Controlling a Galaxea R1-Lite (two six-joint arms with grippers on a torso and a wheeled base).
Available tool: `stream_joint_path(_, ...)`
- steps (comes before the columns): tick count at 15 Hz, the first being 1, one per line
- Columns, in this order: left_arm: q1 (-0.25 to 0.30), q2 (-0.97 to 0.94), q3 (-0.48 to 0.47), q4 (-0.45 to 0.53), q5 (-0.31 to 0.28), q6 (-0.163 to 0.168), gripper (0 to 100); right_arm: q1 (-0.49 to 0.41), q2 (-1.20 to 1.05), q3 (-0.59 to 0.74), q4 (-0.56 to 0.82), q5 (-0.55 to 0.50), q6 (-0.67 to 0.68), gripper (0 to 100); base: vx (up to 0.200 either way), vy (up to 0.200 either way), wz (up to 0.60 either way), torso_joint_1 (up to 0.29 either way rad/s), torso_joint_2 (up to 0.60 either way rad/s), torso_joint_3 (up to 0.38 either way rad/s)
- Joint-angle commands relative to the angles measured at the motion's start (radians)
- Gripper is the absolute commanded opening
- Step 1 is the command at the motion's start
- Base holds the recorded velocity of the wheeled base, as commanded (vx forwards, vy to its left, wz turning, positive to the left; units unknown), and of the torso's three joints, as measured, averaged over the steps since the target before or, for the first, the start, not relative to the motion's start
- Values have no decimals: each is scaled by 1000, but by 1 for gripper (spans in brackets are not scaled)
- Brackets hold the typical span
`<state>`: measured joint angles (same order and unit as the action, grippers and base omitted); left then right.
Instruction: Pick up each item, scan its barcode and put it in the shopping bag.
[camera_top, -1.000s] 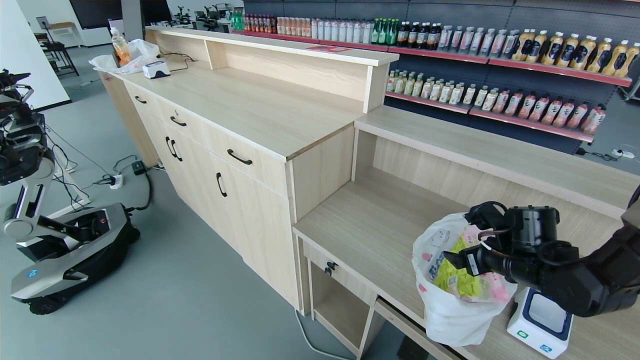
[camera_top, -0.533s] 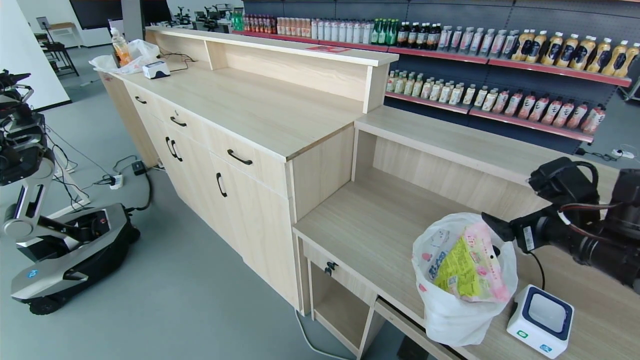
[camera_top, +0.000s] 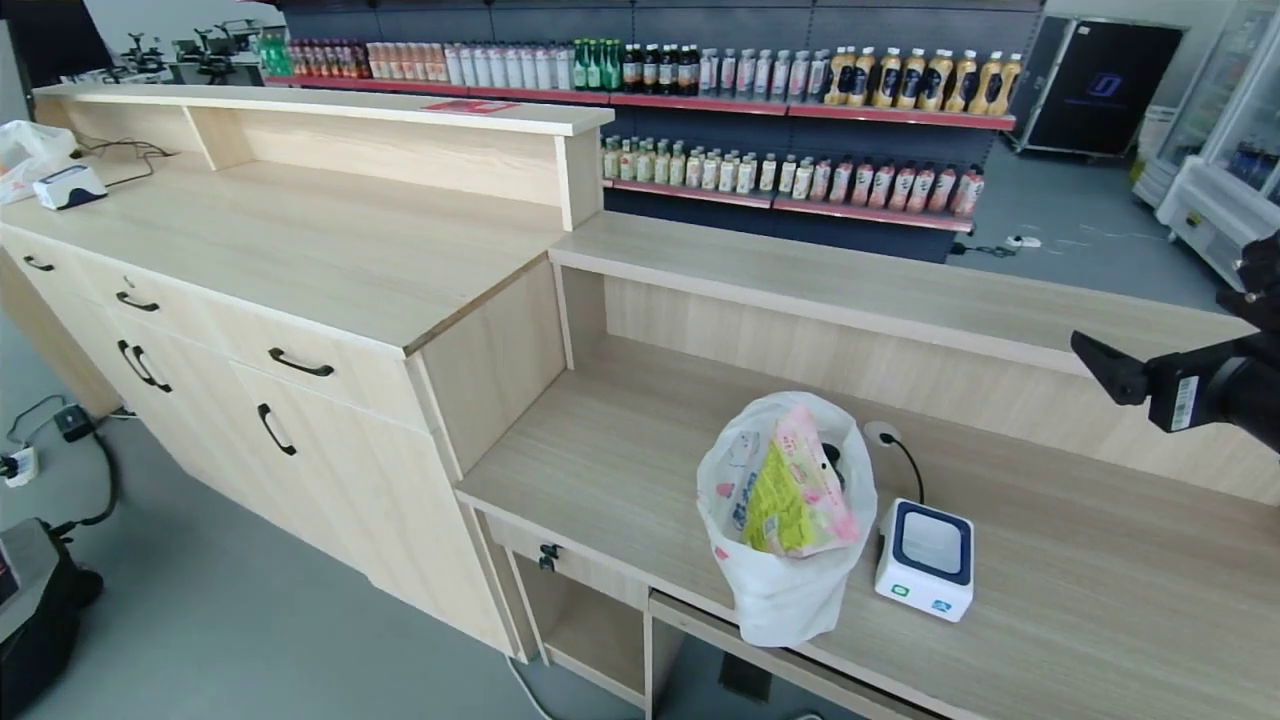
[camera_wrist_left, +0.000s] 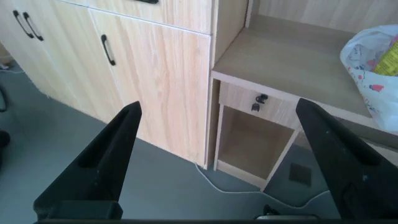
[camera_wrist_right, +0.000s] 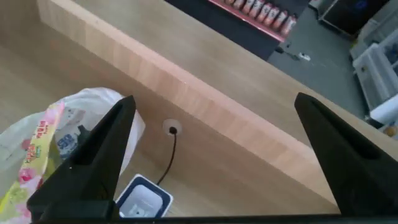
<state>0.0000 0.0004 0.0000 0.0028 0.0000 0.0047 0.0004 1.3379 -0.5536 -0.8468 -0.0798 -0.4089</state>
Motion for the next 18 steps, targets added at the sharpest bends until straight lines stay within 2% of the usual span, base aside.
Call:
stream_joint_path(1, 0, 0, 0, 0, 0, 0, 100, -54, -34, -3, 14, -17, 21, 100, 0, 0, -600, 7, -2, 2)
stream_joint_path(4, 0, 0, 0, 0, 0, 0, 100, -77, -65, -26, 112, -123, 96, 100, 0, 0, -600, 1, 2, 4)
stream_joint_path(8, 0, 0, 0, 0, 0, 0, 100, -102, -134, -15, 203, -143, 150, 100, 0, 0, -600, 2, 5, 1)
stream_joint_path(10, 0, 0, 0, 0, 0, 0, 100, -100, -212, 75, 196, -138, 236, 100, 0, 0, -300, 1, 1, 1)
stream_joint_path(14, 0, 0, 0, 0, 0, 0, 100, -99, -519, 437, 206, -100, 309, 100, 0, 0, 0, 0, 0, 0)
stream_joint_path(16, 0, 0, 0, 0, 0, 0, 100, -94, -638, 554, 218, -97, 311, 100, 0, 0, 0, 0, 0, 0)
stream_joint_path(18, 0, 0, 0, 0, 0, 0, 100, -77, -799, 554, 428, -95, 331, 100, 0, 0, 0, 0, 0, 0)
